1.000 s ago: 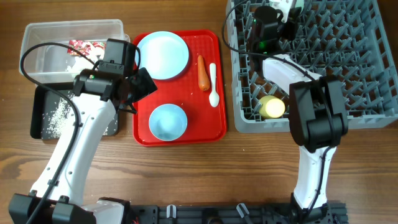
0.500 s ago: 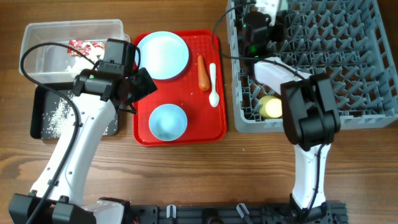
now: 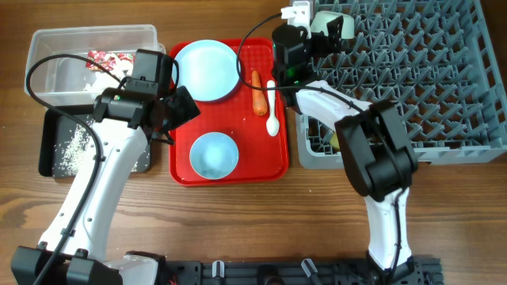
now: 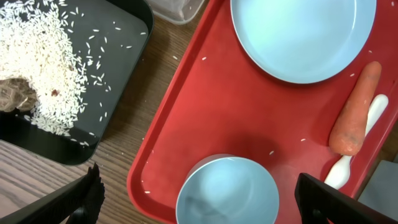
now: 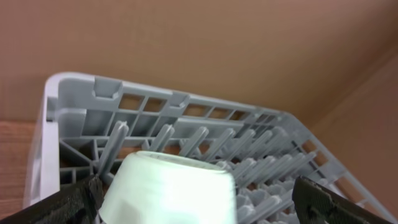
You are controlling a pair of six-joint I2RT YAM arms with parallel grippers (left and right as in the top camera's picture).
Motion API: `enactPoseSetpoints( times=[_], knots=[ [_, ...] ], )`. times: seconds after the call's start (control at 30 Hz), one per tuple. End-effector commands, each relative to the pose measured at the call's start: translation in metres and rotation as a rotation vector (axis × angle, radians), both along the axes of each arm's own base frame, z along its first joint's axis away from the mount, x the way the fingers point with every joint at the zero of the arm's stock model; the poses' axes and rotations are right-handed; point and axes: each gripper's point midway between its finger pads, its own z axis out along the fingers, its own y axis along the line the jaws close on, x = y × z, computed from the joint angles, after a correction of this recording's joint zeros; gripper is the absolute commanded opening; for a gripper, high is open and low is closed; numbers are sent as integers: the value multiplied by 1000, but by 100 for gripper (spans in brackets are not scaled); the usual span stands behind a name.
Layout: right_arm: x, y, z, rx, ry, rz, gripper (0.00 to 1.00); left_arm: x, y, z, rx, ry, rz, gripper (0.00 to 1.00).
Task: Sort waste into correct bins and load items into the dishwasher rack
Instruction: 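Release the green bowl and raise the right gripper from the rack, then reach the right gripper to the light-blue bowl and grasp its rim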
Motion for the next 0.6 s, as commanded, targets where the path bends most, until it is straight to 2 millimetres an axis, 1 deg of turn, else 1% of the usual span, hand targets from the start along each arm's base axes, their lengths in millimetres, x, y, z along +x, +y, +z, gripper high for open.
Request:
enactPoseSetpoints(
  times=[0.0, 0.07, 0.1, 0.13, 0.17, 0.2, 0.27, 0.3, 0.33, 0.37, 0.4, 0.43, 0.5, 0.57],
  knots=[
    [-9, 11, 61, 164, -88, 74, 100, 0, 0, -3, 0, 7, 3, 100],
    [-15, 28, 60, 317, -3, 205, 100, 0, 0, -3, 0, 7, 3, 100],
    [-22, 39, 59, 377, 62, 275, 100, 0, 0, -3, 0, 7, 3, 100],
    [-36, 57, 54, 439, 173, 386, 100, 0, 0, -3, 0, 7, 3, 100],
    [-58, 79, 49, 519, 294, 501, 100, 0, 0, -3, 0, 7, 3, 100],
    [-77, 95, 45, 584, 385, 576, 100, 0, 0, -3, 0, 7, 3, 100],
    [-131, 127, 39, 773, 607, 730, 100, 0, 0, -3, 0, 7, 3, 100],
    [-163, 147, 39, 891, 738, 838, 100, 0, 0, -3, 0, 7, 3, 100],
    [-186, 161, 38, 965, 840, 916, 99, 0, 0, -3, 0, 7, 3, 100],
    [-204, 169, 36, 1018, 915, 958, 90, 0, 0, -3, 0, 7, 3, 100],
    [-215, 174, 28, 1070, 970, 938, 85, 0, 0, -3, 0, 7, 3, 100],
    [-231, 177, 11, 1133, 1040, 849, 85, 0, 0, -3, 0, 7, 3, 100],
    [-251, 184, -14, 1177, 1109, 747, 84, 0, 0, -3, 0, 7, 3, 100],
    [-267, 189, -41, 1198, 1128, 604, 84, 0, 0, -3, 0, 7, 3, 100]
  ],
)
